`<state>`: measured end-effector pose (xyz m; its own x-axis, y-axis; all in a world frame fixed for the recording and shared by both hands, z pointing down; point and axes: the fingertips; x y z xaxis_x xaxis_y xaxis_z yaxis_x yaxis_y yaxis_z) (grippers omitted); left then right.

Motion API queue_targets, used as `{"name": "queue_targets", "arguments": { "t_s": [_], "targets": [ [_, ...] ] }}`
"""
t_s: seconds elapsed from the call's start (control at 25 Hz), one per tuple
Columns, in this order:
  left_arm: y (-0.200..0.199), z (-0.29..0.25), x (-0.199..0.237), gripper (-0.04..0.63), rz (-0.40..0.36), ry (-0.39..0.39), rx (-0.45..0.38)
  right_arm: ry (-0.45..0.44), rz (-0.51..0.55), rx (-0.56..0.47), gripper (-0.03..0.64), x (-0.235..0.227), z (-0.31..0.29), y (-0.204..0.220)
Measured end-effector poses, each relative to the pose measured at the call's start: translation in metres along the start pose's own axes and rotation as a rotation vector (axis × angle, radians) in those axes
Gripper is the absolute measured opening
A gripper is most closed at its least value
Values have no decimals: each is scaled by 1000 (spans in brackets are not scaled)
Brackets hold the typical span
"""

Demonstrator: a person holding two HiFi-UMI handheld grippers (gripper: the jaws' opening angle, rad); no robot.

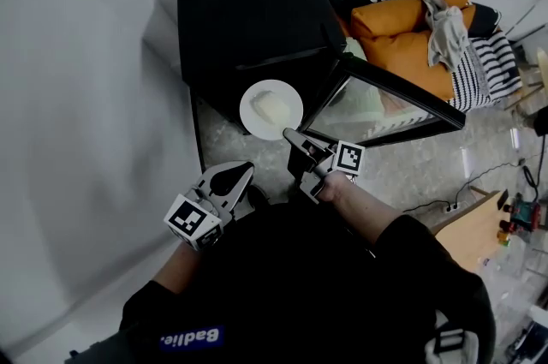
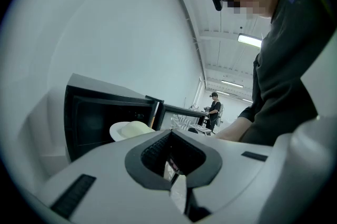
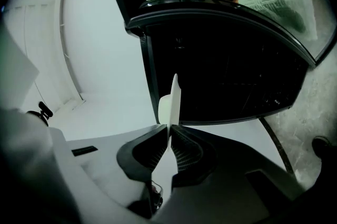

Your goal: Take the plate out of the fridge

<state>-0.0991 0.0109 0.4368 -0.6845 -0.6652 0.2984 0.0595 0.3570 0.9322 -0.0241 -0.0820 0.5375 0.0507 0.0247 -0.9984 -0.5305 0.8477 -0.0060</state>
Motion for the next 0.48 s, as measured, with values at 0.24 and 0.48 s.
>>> {"name": "queue_targets", "arguments": {
  "t_s": [0.24, 0.48],
  "targets": [
    [-3, -8, -10, 6, -25, 35, -1, -48, -4, -14, 25, 42, 12, 2],
    [-10, -9, -18, 6, -39, 39, -7, -38, 9, 8, 25, 74, 17, 9]
  ]
}}
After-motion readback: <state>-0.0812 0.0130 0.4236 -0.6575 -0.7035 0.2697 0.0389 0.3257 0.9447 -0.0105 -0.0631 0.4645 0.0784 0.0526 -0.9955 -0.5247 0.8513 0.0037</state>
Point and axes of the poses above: the fingertips, and each gripper's own axes: z backward along the fingers, x to its left, y out of its underside, and after that the axes turned 2 degrees about -x, right-handed
